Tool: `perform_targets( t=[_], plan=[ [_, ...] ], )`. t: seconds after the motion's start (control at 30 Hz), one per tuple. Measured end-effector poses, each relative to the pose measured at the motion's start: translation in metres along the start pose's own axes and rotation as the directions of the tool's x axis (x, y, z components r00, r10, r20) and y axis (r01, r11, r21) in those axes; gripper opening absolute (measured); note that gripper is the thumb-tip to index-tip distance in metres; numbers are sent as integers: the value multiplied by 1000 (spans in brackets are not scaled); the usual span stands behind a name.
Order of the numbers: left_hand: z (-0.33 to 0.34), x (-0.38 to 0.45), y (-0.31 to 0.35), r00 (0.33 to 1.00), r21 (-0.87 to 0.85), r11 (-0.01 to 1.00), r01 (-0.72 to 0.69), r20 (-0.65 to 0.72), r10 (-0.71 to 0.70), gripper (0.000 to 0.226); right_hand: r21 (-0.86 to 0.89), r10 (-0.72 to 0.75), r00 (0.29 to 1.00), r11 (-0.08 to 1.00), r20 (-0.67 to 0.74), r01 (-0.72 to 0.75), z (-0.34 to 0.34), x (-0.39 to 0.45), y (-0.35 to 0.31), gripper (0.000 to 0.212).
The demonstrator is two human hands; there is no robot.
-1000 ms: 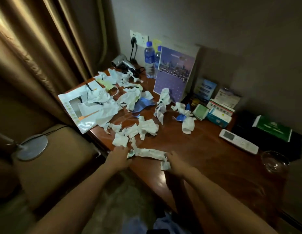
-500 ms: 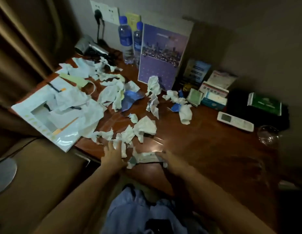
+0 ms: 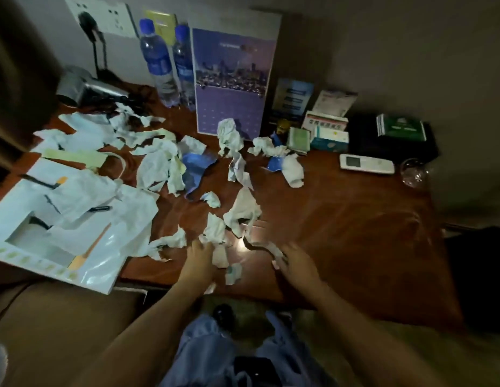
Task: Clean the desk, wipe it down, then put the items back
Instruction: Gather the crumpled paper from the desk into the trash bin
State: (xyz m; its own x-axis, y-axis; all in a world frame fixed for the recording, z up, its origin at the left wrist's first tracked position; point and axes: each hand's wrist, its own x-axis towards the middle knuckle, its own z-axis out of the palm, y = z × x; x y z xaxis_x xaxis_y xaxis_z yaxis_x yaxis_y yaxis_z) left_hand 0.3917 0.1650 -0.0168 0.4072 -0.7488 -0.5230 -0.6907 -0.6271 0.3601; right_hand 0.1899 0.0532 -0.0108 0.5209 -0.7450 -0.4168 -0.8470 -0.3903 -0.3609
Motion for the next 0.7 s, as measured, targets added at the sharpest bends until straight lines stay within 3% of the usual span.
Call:
perform_targets(
  t=[0.2, 0.3, 0.37, 0.43, 0.53, 0.63, 0.7],
  plan=[
    [-14, 15, 6, 993, -66, 994, -85, -86, 79, 26, 115, -45, 981, 991, -190, 68, -18, 2, -1, 15],
    [-26, 21, 18, 988, -116, 988, -105, -128, 90, 22, 226, 7, 975, 973, -221, 44, -37, 3, -8, 14],
    [-34, 23, 26, 988, -112, 989, -99, -127, 85, 31, 283, 54, 975, 959, -216, 10, -49, 2, -14, 34],
    [-40, 25, 33, 988, -103, 989, -108, -118, 96, 37, 329, 116, 983, 942, -145, -63, -54, 3, -15, 40],
    [-44, 27, 40, 987, -99, 985, -139, -88, 131, 49, 245, 137, 980, 964, -142, -99, -56, 3, -15, 17],
    [-45, 28, 44, 979, -82, 985, -151, -149, 138, 47, 123, 103, 993, 988, -62, -95, -59, 4, -13, 37],
    [-47, 32, 47, 972, -101, 981, -169, -183, 148, 43, 43, 110, 992, 993, -60, -107, -60, 4, -10, 36]
  ],
)
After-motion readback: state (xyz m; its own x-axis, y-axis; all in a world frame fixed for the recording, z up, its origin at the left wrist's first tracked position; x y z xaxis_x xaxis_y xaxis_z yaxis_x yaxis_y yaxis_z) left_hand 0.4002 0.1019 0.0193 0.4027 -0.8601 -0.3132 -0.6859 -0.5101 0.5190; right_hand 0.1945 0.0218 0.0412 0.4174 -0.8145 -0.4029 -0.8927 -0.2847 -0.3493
